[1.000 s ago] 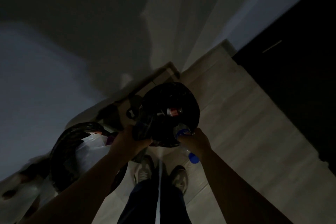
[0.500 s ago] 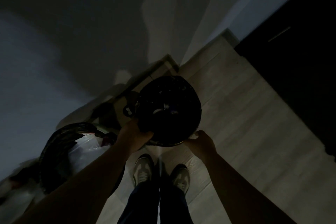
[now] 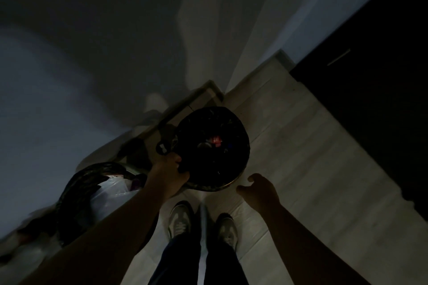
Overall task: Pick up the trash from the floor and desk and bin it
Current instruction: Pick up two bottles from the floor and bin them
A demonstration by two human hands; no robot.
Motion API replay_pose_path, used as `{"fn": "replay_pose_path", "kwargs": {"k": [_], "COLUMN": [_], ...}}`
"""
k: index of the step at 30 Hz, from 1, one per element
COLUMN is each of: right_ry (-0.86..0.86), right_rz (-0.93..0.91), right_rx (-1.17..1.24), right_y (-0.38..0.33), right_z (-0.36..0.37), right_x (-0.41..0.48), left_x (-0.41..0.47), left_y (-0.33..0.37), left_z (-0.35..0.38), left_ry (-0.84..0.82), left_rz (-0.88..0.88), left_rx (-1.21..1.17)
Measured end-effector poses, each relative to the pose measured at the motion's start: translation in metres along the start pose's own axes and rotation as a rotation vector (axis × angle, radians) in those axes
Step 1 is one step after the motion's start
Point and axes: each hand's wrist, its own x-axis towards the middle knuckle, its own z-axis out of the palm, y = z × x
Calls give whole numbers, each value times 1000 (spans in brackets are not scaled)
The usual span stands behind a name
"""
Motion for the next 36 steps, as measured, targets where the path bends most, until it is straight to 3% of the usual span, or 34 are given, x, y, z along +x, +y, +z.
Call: {"fn": "replay_pose_path", "kwargs": {"k": [4, 12, 19, 25, 31, 36], "right_ry": [26, 17, 3, 1, -46, -60], "right_rz": [-79, -237, -446, -729, -992, -1281], "right_rx": [-148, -386, -458, -614, -863, -929], "right_y": [-6, -12, -16, -37, -97, -136], "right_z": [-17, -71, -126, -155, -136, -78], "right_x": [-33, -121, -220, -310, -403, -496], "left_x": [-35, -138, -259, -369, -472, -559], "left_y": [4, 34, 63, 84, 60, 2], "left_z": [-19, -55, -76, -101, -131, -149], "left_ry": [10, 44, 161, 257, 379, 625], "left_rz": [102, 124, 62, -23, -110, -259], "left_rx": [10, 194, 43, -95, -101, -205]}}
